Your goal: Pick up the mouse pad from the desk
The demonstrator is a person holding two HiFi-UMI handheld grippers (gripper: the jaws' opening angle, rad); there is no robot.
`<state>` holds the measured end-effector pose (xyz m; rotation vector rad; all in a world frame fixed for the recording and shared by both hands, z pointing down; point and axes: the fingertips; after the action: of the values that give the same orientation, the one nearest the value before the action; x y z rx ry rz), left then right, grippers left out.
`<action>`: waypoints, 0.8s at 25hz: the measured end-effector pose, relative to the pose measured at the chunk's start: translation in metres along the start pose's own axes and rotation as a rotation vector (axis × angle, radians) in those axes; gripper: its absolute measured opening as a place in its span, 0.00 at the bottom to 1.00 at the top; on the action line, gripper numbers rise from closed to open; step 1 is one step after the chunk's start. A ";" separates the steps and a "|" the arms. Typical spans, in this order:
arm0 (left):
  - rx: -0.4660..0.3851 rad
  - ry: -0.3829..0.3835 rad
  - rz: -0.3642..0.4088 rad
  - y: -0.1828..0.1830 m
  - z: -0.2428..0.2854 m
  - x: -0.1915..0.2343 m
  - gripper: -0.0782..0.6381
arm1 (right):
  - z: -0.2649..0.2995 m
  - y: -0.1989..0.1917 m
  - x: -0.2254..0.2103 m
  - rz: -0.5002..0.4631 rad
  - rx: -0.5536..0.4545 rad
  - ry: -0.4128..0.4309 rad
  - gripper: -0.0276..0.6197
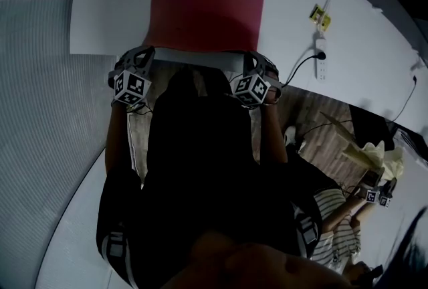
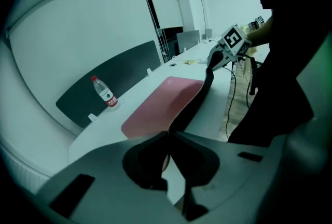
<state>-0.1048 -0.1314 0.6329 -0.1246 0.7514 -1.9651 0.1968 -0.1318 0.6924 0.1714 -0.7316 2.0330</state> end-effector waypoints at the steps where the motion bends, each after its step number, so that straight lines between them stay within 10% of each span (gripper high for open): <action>1: -0.008 0.016 0.005 0.002 -0.001 0.003 0.13 | -0.002 0.005 -0.006 0.006 0.002 -0.018 0.07; 20: -0.248 0.143 -0.075 0.038 -0.020 0.072 0.13 | -0.031 0.061 -0.071 0.148 0.041 -0.298 0.06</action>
<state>-0.1203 -0.1943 0.5797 -0.1643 1.0974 -1.9600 0.1913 -0.1902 0.6132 0.4634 -0.9093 2.1901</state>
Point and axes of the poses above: the fingertips, and each gripper's own axes: z forward along the fingers, x to its left, y out of its top, and after that the axes turned 3 degrees about -y, right-handed
